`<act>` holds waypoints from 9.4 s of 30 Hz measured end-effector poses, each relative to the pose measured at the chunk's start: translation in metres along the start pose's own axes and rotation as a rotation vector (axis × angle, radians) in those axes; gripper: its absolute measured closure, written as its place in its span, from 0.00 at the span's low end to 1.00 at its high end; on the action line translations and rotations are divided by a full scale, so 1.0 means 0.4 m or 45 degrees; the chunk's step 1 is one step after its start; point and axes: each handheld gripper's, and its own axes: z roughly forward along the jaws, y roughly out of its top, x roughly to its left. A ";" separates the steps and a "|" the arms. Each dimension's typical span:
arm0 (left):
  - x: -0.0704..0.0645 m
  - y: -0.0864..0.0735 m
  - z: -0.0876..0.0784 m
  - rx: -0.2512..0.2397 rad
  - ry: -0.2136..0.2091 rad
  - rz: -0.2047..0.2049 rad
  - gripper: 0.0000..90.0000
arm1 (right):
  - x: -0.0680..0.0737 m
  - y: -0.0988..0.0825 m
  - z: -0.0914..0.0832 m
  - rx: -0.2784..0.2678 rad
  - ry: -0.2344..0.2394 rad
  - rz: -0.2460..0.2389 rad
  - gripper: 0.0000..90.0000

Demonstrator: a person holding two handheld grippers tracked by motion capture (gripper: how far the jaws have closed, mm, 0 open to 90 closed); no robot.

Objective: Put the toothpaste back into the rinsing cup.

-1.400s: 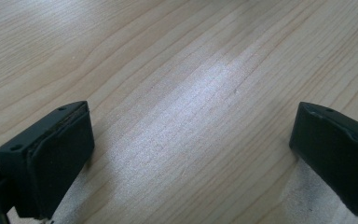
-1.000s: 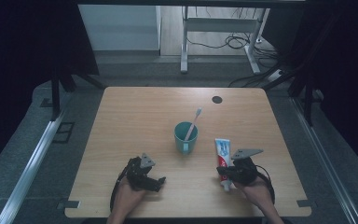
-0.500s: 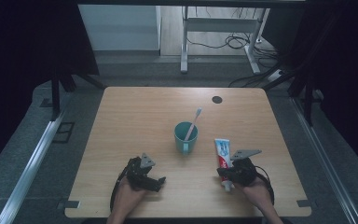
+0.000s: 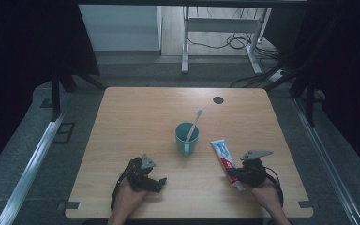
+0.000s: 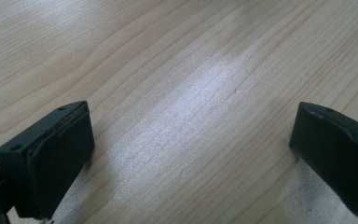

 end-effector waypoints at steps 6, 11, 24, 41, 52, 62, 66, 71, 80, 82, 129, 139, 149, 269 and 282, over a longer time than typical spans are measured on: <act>0.000 0.000 0.000 0.000 0.000 -0.001 0.00 | -0.015 -0.009 -0.015 0.007 -0.026 0.012 0.99; 0.000 0.000 0.000 0.000 0.000 -0.001 0.00 | -0.013 -0.011 -0.015 0.020 -0.027 0.008 0.97; 0.000 0.000 0.000 0.000 0.000 -0.002 0.00 | -0.025 0.012 -0.045 0.034 -0.083 0.015 0.72; 0.000 0.000 0.000 0.001 0.001 -0.003 0.00 | -0.048 0.056 -0.012 0.280 -0.119 0.043 0.47; 0.000 0.000 0.000 0.001 0.000 -0.004 0.00 | -0.045 0.095 0.030 0.465 -0.155 0.032 0.44; 0.000 0.000 -0.001 0.004 0.000 -0.003 0.00 | -0.050 0.136 0.063 0.671 -0.194 0.017 0.45; 0.000 0.000 -0.001 0.004 -0.001 -0.004 0.00 | -0.050 0.149 0.078 0.738 -0.203 0.020 0.45; 0.000 0.000 -0.001 0.005 0.000 -0.003 0.00 | -0.049 0.161 0.099 0.803 -0.221 0.020 0.45; 0.000 0.000 -0.001 0.004 -0.001 -0.004 0.00 | -0.052 0.179 0.132 0.883 -0.247 0.044 0.49; 0.000 0.000 -0.001 0.004 0.000 -0.004 0.00 | -0.051 0.182 0.137 0.899 -0.249 0.053 0.51; 0.000 0.000 -0.001 0.004 -0.001 -0.003 0.00 | -0.061 0.199 0.044 0.663 -0.213 0.037 0.78; 0.000 0.000 -0.001 0.005 -0.001 -0.003 0.00 | -0.048 0.201 0.023 0.555 -0.180 -0.001 0.79; 0.000 0.000 -0.001 0.004 0.000 -0.003 0.00 | -0.044 0.201 -0.002 0.404 -0.136 0.002 0.79; 0.001 0.000 0.000 0.003 0.001 0.002 0.00 | 0.077 0.440 0.064 -0.360 -0.016 -0.053 0.79; 0.001 0.001 0.000 0.004 0.001 0.002 0.00 | 0.094 0.485 0.088 -0.387 -0.021 -0.059 0.79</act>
